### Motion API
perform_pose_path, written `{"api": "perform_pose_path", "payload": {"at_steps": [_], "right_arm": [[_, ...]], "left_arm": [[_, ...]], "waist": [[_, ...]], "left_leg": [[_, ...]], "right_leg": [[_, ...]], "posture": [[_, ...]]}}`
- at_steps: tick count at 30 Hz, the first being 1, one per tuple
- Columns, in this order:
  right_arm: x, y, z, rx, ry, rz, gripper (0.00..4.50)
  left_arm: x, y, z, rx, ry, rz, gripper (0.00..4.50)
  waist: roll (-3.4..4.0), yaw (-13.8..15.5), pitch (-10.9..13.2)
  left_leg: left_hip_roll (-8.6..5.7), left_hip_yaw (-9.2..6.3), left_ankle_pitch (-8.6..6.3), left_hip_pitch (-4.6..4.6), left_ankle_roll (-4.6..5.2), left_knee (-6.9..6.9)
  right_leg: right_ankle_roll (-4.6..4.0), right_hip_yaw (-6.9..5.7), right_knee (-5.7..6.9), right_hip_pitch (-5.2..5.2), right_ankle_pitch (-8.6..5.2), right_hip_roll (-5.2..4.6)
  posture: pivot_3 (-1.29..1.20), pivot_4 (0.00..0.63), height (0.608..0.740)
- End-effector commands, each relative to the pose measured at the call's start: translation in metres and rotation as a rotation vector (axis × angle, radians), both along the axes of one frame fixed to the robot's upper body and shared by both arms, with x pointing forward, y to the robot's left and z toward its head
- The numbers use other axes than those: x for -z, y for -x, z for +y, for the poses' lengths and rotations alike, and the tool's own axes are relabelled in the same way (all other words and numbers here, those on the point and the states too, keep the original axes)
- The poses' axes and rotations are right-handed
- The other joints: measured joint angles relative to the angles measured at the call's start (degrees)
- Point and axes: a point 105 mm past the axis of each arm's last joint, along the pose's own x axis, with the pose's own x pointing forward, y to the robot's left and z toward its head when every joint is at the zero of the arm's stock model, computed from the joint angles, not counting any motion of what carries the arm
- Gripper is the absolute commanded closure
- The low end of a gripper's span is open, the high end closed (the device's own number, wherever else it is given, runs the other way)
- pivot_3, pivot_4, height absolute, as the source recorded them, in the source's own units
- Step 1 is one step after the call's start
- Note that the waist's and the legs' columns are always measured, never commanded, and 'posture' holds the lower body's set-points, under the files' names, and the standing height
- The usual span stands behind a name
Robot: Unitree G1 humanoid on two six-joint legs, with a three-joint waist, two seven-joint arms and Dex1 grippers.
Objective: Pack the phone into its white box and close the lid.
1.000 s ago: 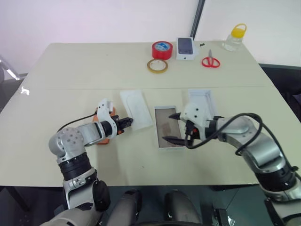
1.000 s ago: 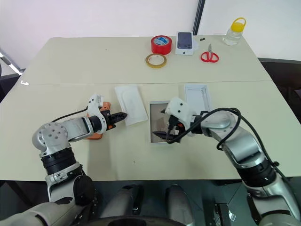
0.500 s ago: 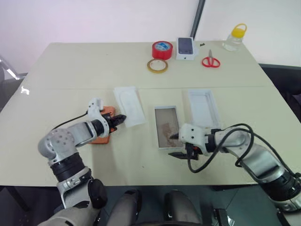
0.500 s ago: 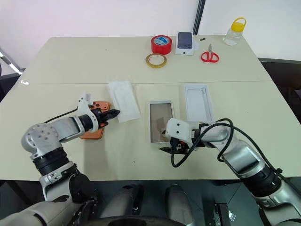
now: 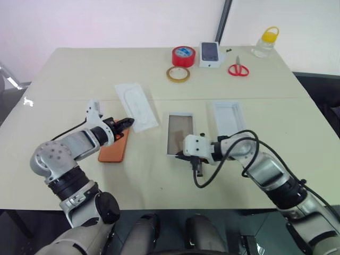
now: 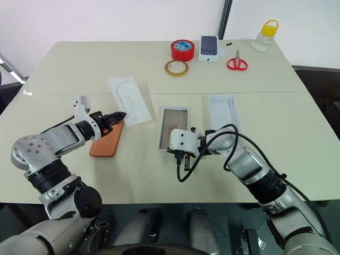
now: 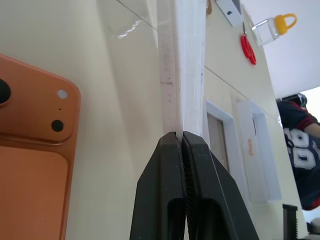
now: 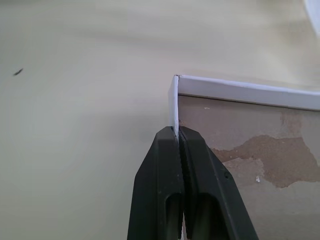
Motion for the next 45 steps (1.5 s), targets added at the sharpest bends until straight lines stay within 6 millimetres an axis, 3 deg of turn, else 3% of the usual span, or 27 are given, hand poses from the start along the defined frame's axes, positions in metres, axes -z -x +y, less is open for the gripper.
{"api": "perform_pose_path", "payload": {"at_steps": [1, 2, 4, 7, 11, 12, 20, 30, 33, 38, 45], "right_arm": [[-0.007, -0.005, 0.009, -0.042, -0.002, -0.053, 4.44], [-0.008, -0.006, 0.011, -0.044, -0.008, -0.054, 4.44], [-0.009, -0.007, 0.012, -0.043, -0.023, -0.046, 3.87], [-0.015, -0.005, 0.011, -0.043, -0.048, -0.049, 2.54], [-0.036, -0.004, -0.001, -0.006, -0.111, -0.060, 0.32], [-0.040, -0.003, -0.007, 0.010, -0.119, -0.053, 0.04], [-0.046, -0.009, -0.060, 0.177, -0.075, -0.049, 0.04], [-0.045, -0.016, -0.064, 0.218, -0.078, -0.076, 0.04], [-0.046, -0.018, -0.063, 0.217, -0.083, -0.083, 0.00], [-0.047, -0.019, -0.061, 0.215, -0.091, -0.087, 0.00], [-0.055, -0.028, -0.059, 0.248, -0.140, -0.097, 0.00]], "left_arm": [[-0.011, 0.002, -0.008, 0.037, -0.005, -0.048, 4.50], [-0.012, 0.002, -0.008, 0.040, -0.005, -0.050, 4.50], [-0.013, 0.002, -0.009, 0.043, 0.003, -0.053, 4.50], [-0.015, 0.003, -0.012, 0.056, 0.015, -0.058, 4.50], [-0.015, 0.006, -0.028, 0.120, 0.014, -0.063, 4.50], [-0.014, 0.008, -0.033, 0.140, 0.012, -0.063, 4.50], [0.002, 0.023, -0.074, 0.291, 0.006, -0.008, 4.50], [0.016, 0.031, -0.087, 0.359, -0.031, 0.055, 4.50], [0.017, 0.033, -0.087, 0.370, -0.042, 0.058, 3.58], [0.015, 0.034, -0.086, 0.379, -0.049, 0.050, 1.19], [0.000, 0.025, -0.071, 0.330, -0.041, -0.002, 1.19]], "waist": [[0.00, 0.1, 0.0], [0.00, 0.1, 0.0], [0.00, 0.1, 0.0], [0.00, 0.0, 0.0], [0.00, 0.1, 0.0], [0.00, 0.2, 0.0], [-0.01, 0.0, 0.0], [-0.01, 0.3, 0.0], [-0.01, 0.2, 0.0], [-0.01, 0.2, 0.0], [-0.01, 0.1, 0.0]], "left_leg": [[0.00, 0.00, 0.00, 0.00, 0.00, -0.01], [0.00, 0.00, 0.00, 0.00, -0.01, 0.00], [0.00, 0.00, 0.00, -0.01, -0.01, 0.01], [0.00, 0.00, 0.00, 0.00, -0.01, 0.00], [0.00, 0.00, 0.00, -0.01, -0.01, 0.01], [0.00, 0.00, 0.00, -0.01, -0.01, 0.01], [-0.01, 0.00, 0.00, -0.01, -0.01, 0.00], [0.01, 0.15, 0.00, 0.00, -0.01, 0.01], [0.01, 0.15, 0.00, 0.00, -0.01, 0.00], [0.01, 0.18, 0.00, 0.00, -0.01, 0.00], [0.02, 0.19, 0.00, 0.00, -0.02, 0.00]], "right_leg": [[0.00, 0.00, 0.01, -0.01, 0.00, 0.00], [0.00, 0.00, 0.02, -0.02, 0.00, 0.00], [0.00, 0.00, 0.01, -0.01, 0.00, -0.01], [0.00, 0.00, 0.02, -0.02, 0.00, 0.00], [0.00, 0.01, 0.03, -0.02, 0.00, -0.01], [0.00, 0.01, 0.02, -0.02, 0.00, -0.01], [0.00, 0.02, -0.02, 0.03, 0.00, -0.02], [0.00, 0.24, 0.18, -0.12, 0.00, 0.02], [0.00, 0.25, 0.18, -0.14, 0.00, 0.02], [0.00, 0.28, 0.20, -0.16, 0.00, 0.03], [0.00, 0.31, 0.24, -0.19, 0.00, 0.04]], "posture": [[0.00, 0.150, 0.740], [0.00, 0.150, 0.740], [0.00, 0.150, 0.740], [0.00, 0.150, 0.740], [0.00, 0.150, 0.740], [0.00, 0.150, 0.740], [0.00, 0.150, 0.740], [0.00, 0.150, 0.740], [0.00, 0.150, 0.740], [0.00, 0.150, 0.740], [0.00, 0.150, 0.740]]}}
